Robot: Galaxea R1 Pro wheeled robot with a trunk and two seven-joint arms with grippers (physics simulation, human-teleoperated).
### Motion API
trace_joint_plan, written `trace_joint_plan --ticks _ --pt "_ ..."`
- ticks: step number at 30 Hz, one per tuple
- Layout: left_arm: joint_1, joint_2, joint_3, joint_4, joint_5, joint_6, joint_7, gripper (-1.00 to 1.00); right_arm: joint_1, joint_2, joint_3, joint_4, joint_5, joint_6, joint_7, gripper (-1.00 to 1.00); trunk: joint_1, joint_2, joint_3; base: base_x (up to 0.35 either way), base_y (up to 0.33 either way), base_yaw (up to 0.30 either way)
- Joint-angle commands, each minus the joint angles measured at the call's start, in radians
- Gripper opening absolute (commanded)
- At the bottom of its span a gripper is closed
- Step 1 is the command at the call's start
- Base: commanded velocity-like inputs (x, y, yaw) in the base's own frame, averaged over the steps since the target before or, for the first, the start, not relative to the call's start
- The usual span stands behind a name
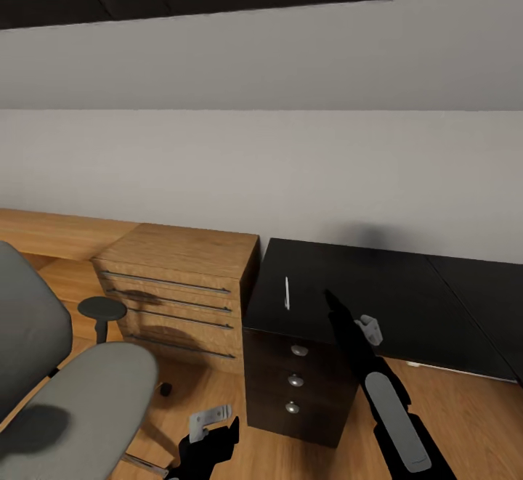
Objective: In the bedroom, organize the workspace by keeping the computer under the desk, ensuring the monitor is on the desk, placing the keyboard on the desk next to the monitor, placing the mouse on the desk next to the keyboard, moving the folder from the swivel chair onto the desk next to the mouse, stacking the notebook on top of the folder with the pen on top of the notebook, and positioning the swivel chair next to the desk.
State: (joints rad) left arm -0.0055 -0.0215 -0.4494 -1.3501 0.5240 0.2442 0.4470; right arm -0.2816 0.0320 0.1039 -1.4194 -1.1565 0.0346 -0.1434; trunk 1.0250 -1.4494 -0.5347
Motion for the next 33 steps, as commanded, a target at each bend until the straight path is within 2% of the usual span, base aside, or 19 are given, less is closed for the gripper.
trace_joint_plan --ticks 1,12,13,15,17,22,24,25,28,29,30,31,33 --pt "-0.001 0.0 -0.001 -0.002 0.006 0.003 0.007 1.0 0.0 0.0 -0.002 -0.005 -0.005 0.002 -0.004 1.0 0.0 -0.001 -0.001 0.0 0.0 0.002" --pt "-0.001 0.001 -0.002 -0.001 0.007 0.003 0.007 1.0 0.0 0.001 -0.002 -0.004 -0.003 0.0 -0.005 1.0 0.0 -0.001 -0.001 0.0 0.0 0.0" --pt "-0.001 0.001 -0.002 -0.001 0.006 0.003 0.007 1.0 0.001 0.0 -0.05 -0.003 -0.007 0.0 -0.005 1.0 0.0 -0.001 -0.001 0.0 0.0 0.0" --pt "-0.001 0.001 -0.002 -0.001 0.006 0.003 0.007 1.0 0.001 0.001 -0.075 0.002 -0.008 0.001 -0.006 1.0 0.0 -0.001 -0.001 0.0 0.0 0.0" --pt "-0.001 0.001 -0.001 -0.002 0.003 0.003 0.007 1.0 0.0 -0.001 -0.133 0.038 -0.003 -0.001 -0.004 1.0 0.0 -0.001 -0.001 0.0 0.0 0.0" --pt "-0.001 0.002 -0.002 -0.002 0.002 0.003 0.008 1.0 -0.003 0.001 -0.132 0.076 0.042 -0.003 -0.008 1.0 0.0 -0.001 -0.001 0.0 0.0 0.0" --pt "-0.001 0.002 -0.002 -0.002 0.002 0.003 0.008 1.0 -0.004 0.003 -0.124 0.085 0.083 -0.002 -0.01 1.0 0.0 -0.001 -0.001 0.0 0.0 0.0" --pt "-0.001 0.002 -0.002 -0.003 0.002 0.003 0.008 1.0 -0.005 0.003 -0.114 0.091 0.138 -0.001 -0.014 1.0 0.0 -0.001 -0.001 0.0 0.0 0.0" --pt "-0.001 0.002 -0.002 -0.003 0.002 0.003 0.008 1.0 -0.006 0.003 -0.101 0.096 0.239 0.001 -0.031 1.0 0.0 -0.001 -0.001 0.0 0.0 0.0" --pt "-0.001 0.002 -0.002 -0.003 0.002 0.003 0.008 1.0 -0.006 0.003 -0.095 0.098 0.311 0.004 -0.051 1.0 0.0 -0.001 -0.001 0.0 0.0 0.0" --pt "-0.001 0.002 -0.002 -0.003 0.002 0.003 0.009 1.0 -0.006 0.004 -0.092 0.099 0.346 0.005 -0.061 1.0 0.0 -0.001 -0.001 0.0 0.0 0.0" --pt "-0.001 0.002 -0.002 -0.003 0.002 0.003 0.009 1.0 -0.007 0.006 -0.079 0.101 0.469 0.017 -0.105 1.0 0.0 -0.001 -0.001 0.0 0.0 0.0" --pt "-0.001 0.002 -0.002 -0.003 0.002 0.003 0.009 1.0 -0.007 0.007 -0.065 0.1 0.529 0.034 -0.131 1.0 0.0 -0.001 -0.001 0.0 0.0 0.0"
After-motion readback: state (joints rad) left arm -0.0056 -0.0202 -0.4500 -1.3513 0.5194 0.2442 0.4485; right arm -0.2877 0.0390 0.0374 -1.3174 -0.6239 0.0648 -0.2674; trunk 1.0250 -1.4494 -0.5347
